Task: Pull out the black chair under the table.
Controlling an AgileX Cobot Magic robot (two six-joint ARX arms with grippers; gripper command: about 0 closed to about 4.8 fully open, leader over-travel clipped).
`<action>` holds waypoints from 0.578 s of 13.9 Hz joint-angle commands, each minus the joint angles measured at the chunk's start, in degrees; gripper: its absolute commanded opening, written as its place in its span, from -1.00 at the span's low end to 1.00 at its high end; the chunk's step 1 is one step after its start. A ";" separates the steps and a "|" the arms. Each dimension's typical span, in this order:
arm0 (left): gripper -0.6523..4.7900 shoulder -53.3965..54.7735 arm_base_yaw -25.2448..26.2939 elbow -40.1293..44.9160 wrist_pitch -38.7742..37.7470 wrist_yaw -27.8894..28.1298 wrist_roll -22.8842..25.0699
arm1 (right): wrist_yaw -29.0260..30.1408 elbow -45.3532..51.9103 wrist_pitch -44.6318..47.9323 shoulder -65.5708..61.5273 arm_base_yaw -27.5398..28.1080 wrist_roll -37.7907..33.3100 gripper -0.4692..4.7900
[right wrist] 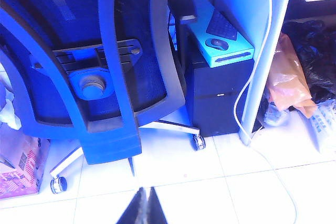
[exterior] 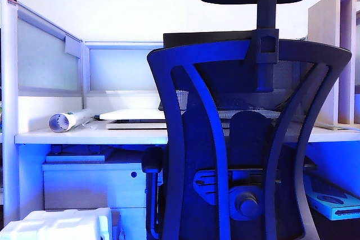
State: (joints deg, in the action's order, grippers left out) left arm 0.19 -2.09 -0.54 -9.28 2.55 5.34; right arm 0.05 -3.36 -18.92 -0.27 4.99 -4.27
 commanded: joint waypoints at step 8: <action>-0.78 0.02 0.04 0.07 -1.09 -3.15 -0.17 | 0.11 0.13 0.74 0.20 -0.09 -0.15 -0.84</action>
State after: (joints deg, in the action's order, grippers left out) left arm 0.19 -2.09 -0.54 -9.26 1.41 5.34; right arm 0.08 -3.36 -18.90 -0.27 4.99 -4.27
